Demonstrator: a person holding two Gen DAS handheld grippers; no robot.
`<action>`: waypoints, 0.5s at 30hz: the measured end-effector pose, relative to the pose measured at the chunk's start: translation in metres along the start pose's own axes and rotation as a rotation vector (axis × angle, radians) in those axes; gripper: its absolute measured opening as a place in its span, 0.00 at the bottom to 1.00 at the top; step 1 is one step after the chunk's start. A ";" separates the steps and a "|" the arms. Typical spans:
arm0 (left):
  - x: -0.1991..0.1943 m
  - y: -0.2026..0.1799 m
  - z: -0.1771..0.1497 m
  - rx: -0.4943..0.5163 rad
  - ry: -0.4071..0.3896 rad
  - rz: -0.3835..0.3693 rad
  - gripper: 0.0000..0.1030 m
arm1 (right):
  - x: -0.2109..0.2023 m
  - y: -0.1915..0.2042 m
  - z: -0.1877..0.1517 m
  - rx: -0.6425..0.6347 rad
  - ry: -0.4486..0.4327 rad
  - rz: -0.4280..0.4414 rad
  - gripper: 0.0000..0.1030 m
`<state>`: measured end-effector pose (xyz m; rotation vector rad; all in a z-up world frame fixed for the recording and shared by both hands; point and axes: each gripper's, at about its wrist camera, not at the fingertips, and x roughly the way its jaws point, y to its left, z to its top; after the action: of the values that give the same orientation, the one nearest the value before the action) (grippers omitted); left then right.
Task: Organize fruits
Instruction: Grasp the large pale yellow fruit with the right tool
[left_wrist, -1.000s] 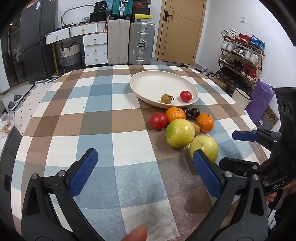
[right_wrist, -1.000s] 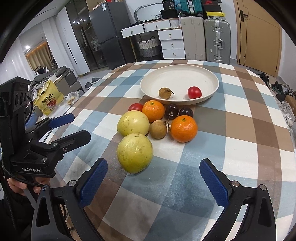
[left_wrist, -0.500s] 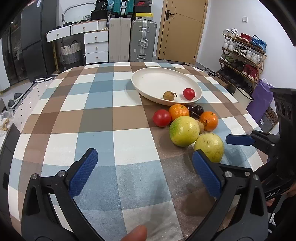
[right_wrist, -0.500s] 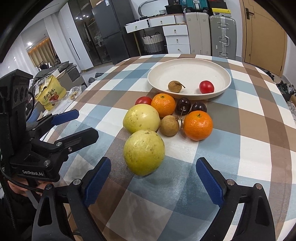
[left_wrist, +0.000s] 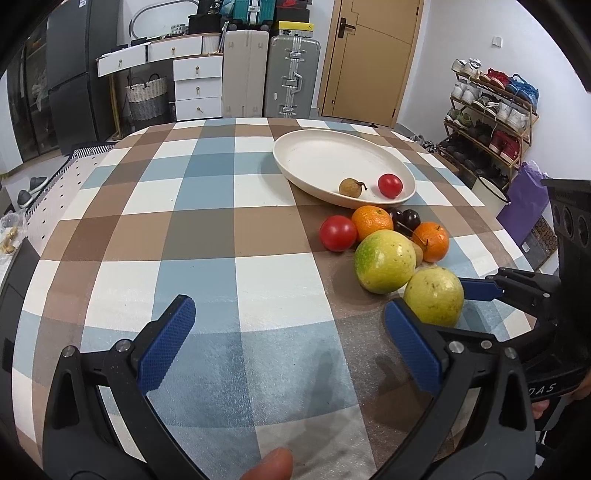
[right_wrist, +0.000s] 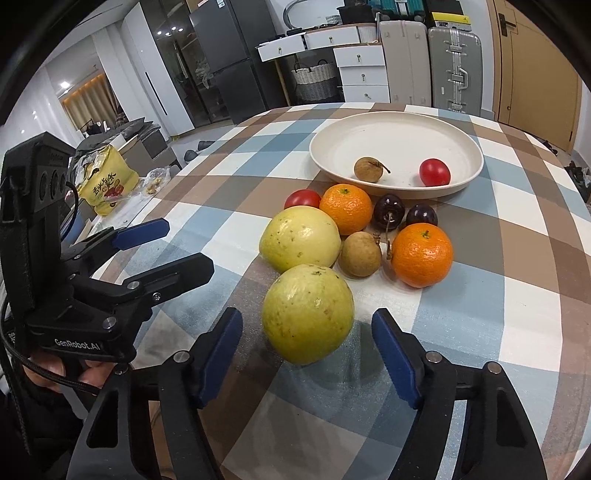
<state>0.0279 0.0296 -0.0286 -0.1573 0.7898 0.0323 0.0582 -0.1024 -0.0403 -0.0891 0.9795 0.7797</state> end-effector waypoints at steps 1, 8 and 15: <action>0.001 0.000 0.001 -0.001 0.000 -0.002 0.99 | 0.001 0.000 0.000 0.000 0.000 0.004 0.69; 0.004 0.001 0.001 0.002 0.008 -0.002 0.99 | 0.000 -0.003 0.001 0.008 -0.011 0.027 0.48; 0.008 -0.002 0.003 0.008 0.016 -0.007 0.99 | -0.003 -0.004 -0.002 0.007 -0.016 0.040 0.48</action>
<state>0.0357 0.0279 -0.0323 -0.1532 0.8050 0.0218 0.0589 -0.1081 -0.0399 -0.0571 0.9712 0.8120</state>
